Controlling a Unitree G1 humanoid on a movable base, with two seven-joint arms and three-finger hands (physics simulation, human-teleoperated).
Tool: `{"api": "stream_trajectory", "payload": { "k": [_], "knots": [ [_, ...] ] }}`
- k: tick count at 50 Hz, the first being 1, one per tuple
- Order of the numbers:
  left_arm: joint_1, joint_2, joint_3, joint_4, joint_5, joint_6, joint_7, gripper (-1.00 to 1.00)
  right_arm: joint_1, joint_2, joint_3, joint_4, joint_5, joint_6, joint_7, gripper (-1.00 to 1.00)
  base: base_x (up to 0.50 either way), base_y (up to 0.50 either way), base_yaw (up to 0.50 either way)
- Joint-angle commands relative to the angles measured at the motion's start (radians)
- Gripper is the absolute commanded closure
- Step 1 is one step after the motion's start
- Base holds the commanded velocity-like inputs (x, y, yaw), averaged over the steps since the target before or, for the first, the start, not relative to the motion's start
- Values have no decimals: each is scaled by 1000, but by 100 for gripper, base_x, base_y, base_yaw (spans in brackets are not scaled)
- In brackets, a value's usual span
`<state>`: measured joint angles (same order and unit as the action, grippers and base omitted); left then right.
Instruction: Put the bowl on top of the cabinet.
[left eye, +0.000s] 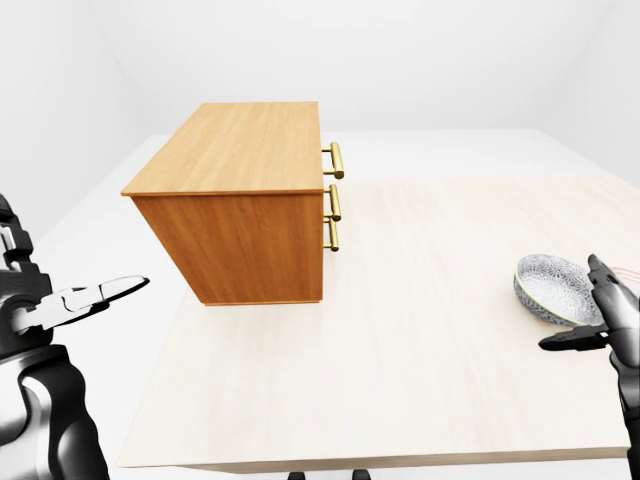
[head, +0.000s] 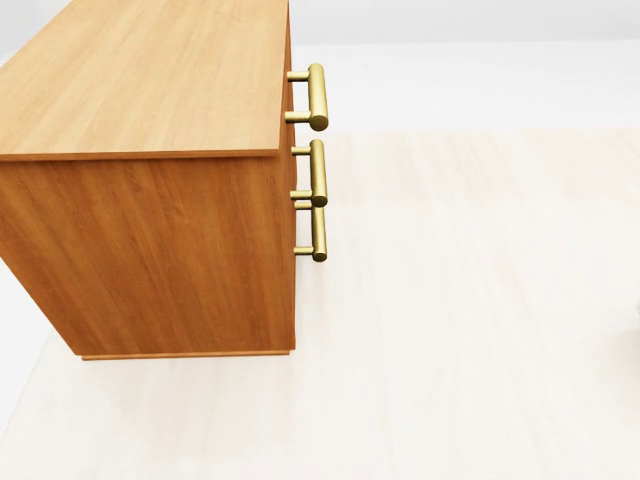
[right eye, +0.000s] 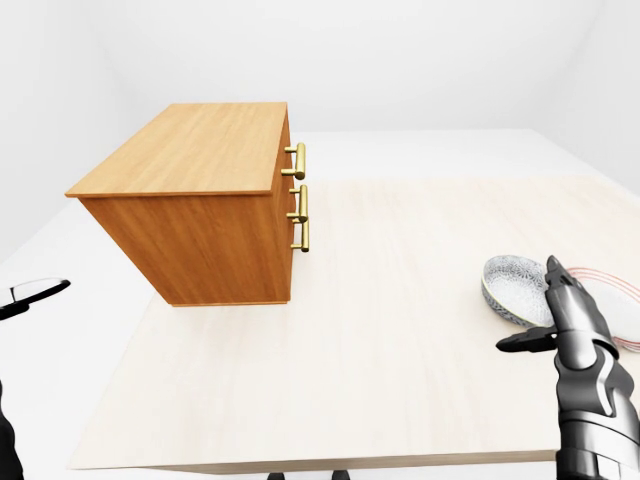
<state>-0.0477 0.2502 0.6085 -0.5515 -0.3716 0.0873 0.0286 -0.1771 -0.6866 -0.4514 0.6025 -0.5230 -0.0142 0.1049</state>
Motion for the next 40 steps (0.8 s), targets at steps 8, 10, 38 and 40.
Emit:
{"api": "stream_trajectory", "payload": {
  "k": [8, 10, 38, 40],
  "knots": [
    [2, -2, -2, -2, 2, 0, 0, -100, -24, -22, 46, 125, -50, -26, -30, -100, 0, 0, 0],
    [2, -2, 0, -3, 1, 0, 0, -100, -36, -26, 56, 143, -53, -28, -34, -100, 0, 0, 0],
    [1, -1, -3, -1, 2, 0, -1, -100, -176, -67, 174, 371, -70, -67, -77, -100, 0, 0, 0],
    [1, -2, -2, -1, 3, 0, -2, -100, -180, -69, 177, 363, -66, -59, -68, -100, 0, 0, 0]
  ]
}}
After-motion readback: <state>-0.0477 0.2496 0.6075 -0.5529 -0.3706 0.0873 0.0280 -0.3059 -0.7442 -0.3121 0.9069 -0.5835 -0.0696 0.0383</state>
